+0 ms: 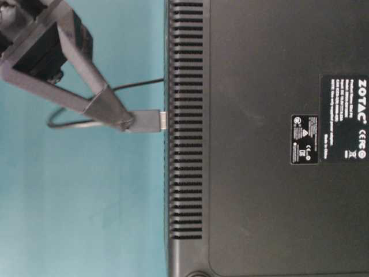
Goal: Insert the USB into the PC box with both arms.
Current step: 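Align the plug with a blue USB port and push it in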
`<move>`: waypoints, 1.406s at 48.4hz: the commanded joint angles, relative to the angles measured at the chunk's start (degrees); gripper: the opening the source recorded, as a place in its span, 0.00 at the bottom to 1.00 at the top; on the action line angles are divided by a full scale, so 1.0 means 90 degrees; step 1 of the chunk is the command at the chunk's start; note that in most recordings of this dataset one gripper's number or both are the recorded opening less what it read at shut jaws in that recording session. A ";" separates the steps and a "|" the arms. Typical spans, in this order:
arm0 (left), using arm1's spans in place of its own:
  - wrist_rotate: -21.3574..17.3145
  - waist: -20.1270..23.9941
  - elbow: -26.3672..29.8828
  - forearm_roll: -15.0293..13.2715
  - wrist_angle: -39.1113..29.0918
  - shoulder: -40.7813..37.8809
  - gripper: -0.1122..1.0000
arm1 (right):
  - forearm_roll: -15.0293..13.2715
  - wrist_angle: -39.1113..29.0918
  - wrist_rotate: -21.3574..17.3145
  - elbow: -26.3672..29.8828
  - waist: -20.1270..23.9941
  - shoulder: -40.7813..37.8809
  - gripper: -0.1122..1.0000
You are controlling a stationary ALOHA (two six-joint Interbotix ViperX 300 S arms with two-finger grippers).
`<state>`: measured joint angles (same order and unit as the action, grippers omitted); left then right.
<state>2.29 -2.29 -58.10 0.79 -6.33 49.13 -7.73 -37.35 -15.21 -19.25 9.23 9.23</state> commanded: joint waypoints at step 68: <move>0.0000 -0.0010 0.0137 0.0010 0.0059 -0.0020 0.10 | -0.0146 -0.0078 -0.0088 0.0029 0.0020 -0.0010 0.22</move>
<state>2.29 -2.29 -58.18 0.79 -6.33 49.13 -9.32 -37.88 -15.12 -19.69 8.70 8.96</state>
